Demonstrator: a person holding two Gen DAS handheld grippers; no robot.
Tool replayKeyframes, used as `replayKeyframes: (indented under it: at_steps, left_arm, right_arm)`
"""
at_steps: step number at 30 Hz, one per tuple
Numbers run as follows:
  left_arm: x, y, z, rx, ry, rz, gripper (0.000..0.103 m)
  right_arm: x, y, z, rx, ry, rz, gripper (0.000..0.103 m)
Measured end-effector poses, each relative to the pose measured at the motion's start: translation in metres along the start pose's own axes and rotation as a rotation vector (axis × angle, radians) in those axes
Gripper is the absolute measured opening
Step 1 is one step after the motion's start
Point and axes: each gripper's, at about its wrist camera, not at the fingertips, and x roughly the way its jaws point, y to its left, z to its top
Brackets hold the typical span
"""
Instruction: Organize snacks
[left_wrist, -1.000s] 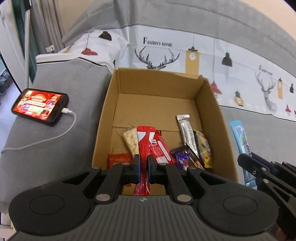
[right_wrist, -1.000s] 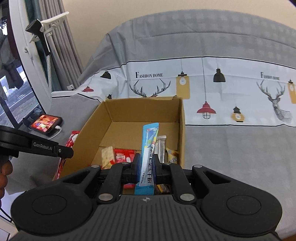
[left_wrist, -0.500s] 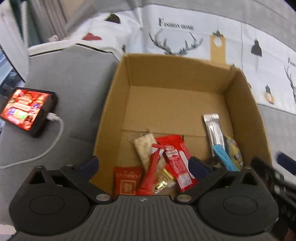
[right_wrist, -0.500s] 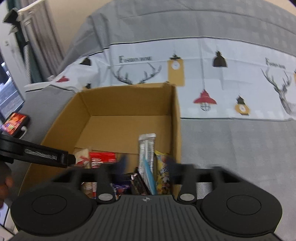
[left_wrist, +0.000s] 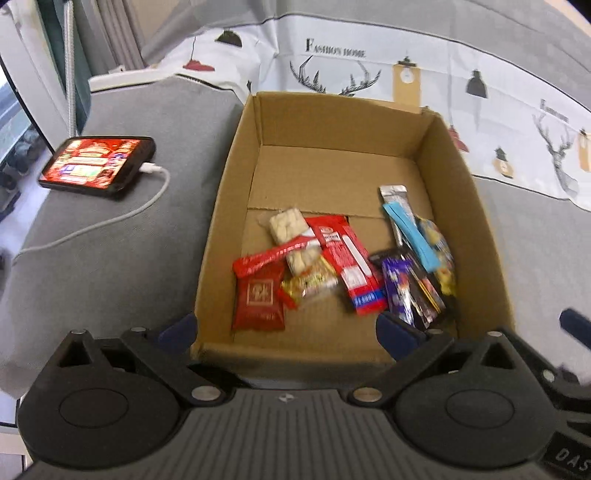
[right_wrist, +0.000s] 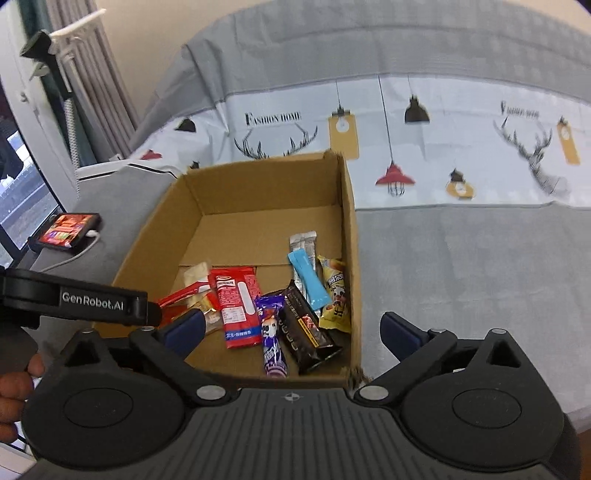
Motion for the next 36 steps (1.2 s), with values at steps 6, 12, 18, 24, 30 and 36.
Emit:
replayKeyframes:
  at_steps: [6, 12, 18, 24, 30, 36]
  left_arm:
    - [-0.033, -0.001, -0.035, 0.015, -0.046, -0.005, 0.103]
    - [-0.058, -0.006, -0.064, 0.035, -0.088, 0.018, 0.103]
    - [-0.077, -0.009, -0.081, 0.044, -0.126, 0.015, 0.103]
    - [-0.087, -0.004, -0.095, -0.001, -0.123, -0.010, 0.103]
    - [-0.099, -0.002, -0.101, -0.001, -0.171, -0.012, 0.103]
    - [-0.099, -0.009, -0.102, 0.025, -0.167, 0.083, 0.103]
  right_arm:
    - [-0.042, 0.010, -0.019, -0.067, -0.085, -0.035, 0.102]
    - [-0.070, 0.010, -0.030, -0.066, -0.127, -0.050, 0.102]
    - [-0.095, 0.015, -0.040, -0.104, -0.165, -0.044, 0.102]
    - [-0.107, 0.017, -0.046, -0.135, -0.172, -0.043, 0.102]
    - [-0.115, 0.019, -0.050, -0.146, -0.182, -0.043, 0.102]
    - [-0.118, 0.018, -0.050, -0.148, -0.190, -0.044, 0.102]
